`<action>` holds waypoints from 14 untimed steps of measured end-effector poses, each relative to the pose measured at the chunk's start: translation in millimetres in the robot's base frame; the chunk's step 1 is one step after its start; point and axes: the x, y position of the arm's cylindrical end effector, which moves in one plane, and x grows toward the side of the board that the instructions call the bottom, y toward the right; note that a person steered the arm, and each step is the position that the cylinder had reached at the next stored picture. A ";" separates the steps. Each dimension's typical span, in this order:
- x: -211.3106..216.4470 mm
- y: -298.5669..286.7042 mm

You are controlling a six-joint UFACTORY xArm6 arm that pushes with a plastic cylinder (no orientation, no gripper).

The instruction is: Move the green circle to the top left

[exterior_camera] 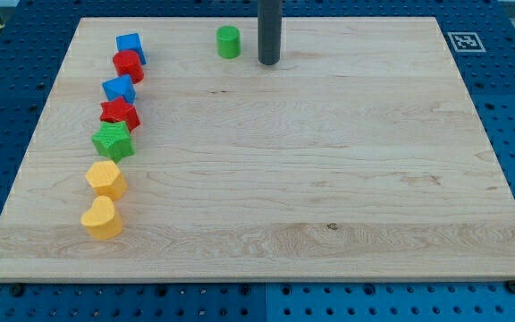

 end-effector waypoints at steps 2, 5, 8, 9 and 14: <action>-25.6 -42.7; -67.8 -89.8; -54.5 -112.0; -55.3 -82.8; -27.8 -102.8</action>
